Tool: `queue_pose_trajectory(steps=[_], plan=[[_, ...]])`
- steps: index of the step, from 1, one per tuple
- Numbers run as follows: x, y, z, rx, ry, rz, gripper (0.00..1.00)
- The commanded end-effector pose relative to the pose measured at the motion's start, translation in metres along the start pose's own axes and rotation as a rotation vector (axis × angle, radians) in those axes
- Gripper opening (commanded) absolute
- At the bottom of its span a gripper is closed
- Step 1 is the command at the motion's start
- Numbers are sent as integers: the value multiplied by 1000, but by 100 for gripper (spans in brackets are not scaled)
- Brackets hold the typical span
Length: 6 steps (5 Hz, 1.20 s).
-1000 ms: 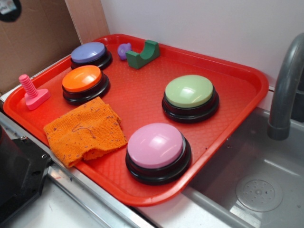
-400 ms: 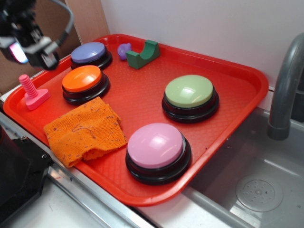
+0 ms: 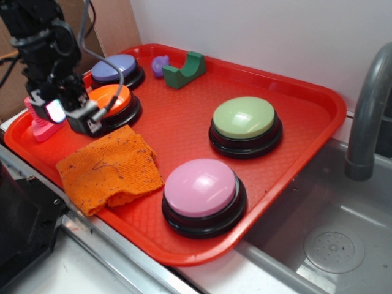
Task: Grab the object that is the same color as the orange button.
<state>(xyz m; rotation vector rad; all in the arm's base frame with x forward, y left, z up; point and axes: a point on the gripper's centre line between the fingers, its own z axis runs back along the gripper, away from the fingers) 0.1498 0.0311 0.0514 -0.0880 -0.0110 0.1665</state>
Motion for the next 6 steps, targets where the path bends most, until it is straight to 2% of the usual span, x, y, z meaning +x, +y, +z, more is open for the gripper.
queue_pose_trajectory(steps=[1, 2, 3, 6], plan=[[4, -9, -31, -47, 29, -55, 100], [2, -17, -37, -35, 34, -56, 100], [0, -19, -41, -25, 22, -39, 1], [2, -21, -34, -2, 9, 6, 0]])
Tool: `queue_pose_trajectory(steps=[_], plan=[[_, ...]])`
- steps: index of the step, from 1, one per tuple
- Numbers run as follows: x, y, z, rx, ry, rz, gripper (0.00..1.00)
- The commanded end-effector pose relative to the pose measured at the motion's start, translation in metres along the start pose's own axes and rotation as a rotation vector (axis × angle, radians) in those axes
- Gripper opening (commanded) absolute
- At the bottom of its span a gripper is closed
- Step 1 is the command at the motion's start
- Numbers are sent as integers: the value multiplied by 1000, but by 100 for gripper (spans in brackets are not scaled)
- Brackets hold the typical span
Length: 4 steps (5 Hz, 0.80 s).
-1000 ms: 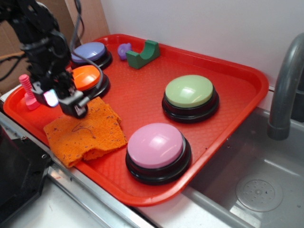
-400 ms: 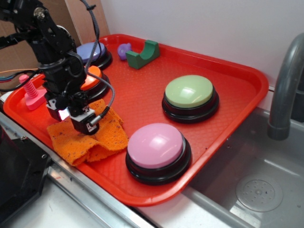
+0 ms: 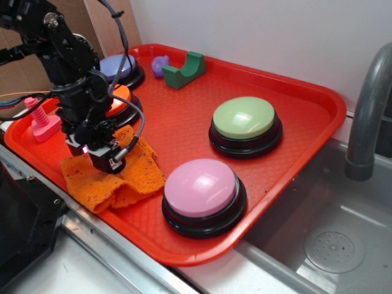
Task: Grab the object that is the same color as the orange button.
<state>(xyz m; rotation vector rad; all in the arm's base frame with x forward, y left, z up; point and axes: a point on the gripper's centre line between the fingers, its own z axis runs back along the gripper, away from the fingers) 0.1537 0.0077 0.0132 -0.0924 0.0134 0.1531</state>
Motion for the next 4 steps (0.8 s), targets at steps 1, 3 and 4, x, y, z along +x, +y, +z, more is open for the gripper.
queue_pose_trajectory(steps=[1, 3, 4], plan=[[9, 1, 27, 6, 12, 69, 0], [33, -15, 107, -45, -13, 116, 0], [39, -24, 145, -77, -42, 62, 0]])
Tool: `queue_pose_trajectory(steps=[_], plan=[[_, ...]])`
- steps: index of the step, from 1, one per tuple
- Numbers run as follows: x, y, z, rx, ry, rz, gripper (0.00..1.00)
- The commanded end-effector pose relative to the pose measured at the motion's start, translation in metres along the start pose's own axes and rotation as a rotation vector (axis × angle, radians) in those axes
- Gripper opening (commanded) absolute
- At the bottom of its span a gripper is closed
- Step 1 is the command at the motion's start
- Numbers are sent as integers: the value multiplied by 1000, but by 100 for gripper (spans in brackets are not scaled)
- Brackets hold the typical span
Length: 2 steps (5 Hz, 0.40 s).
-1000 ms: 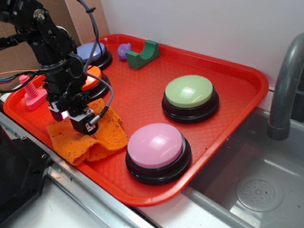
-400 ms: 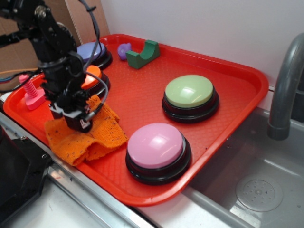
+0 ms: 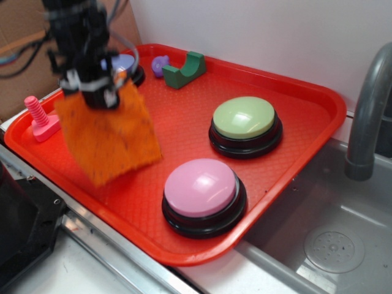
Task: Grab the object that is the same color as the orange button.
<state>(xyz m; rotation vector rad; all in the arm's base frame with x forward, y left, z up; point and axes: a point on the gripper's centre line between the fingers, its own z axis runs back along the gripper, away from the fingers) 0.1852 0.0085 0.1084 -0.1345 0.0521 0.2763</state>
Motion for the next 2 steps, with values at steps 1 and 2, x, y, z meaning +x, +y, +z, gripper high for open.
queue_pose_trajectory(steps=[1, 2], plan=[[6, -27, 68, -2, -107, -96, 0], [12, -32, 57, 38, -66, -149, 0]])
